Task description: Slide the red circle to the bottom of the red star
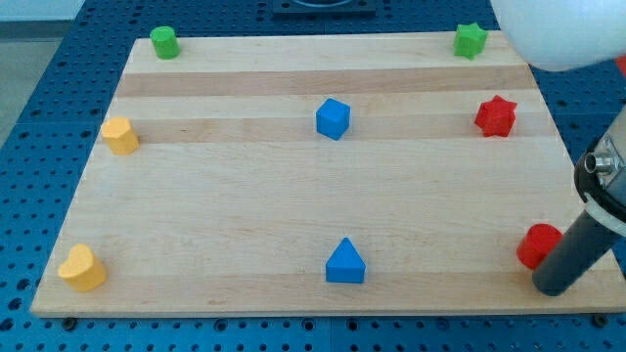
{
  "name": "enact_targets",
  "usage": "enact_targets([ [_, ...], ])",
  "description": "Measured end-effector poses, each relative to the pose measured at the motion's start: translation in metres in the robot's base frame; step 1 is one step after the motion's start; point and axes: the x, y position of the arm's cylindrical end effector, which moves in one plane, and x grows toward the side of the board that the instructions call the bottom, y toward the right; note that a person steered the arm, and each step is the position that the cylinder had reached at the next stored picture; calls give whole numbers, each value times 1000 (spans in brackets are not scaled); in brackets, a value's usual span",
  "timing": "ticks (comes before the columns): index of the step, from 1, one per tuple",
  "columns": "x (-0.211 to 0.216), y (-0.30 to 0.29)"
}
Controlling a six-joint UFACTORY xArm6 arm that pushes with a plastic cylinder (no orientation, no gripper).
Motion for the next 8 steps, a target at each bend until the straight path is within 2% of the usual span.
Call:
enact_targets([
  [2,-1,9],
  [5,-44,9],
  [6,-59,5],
  [8,-60,-31],
])
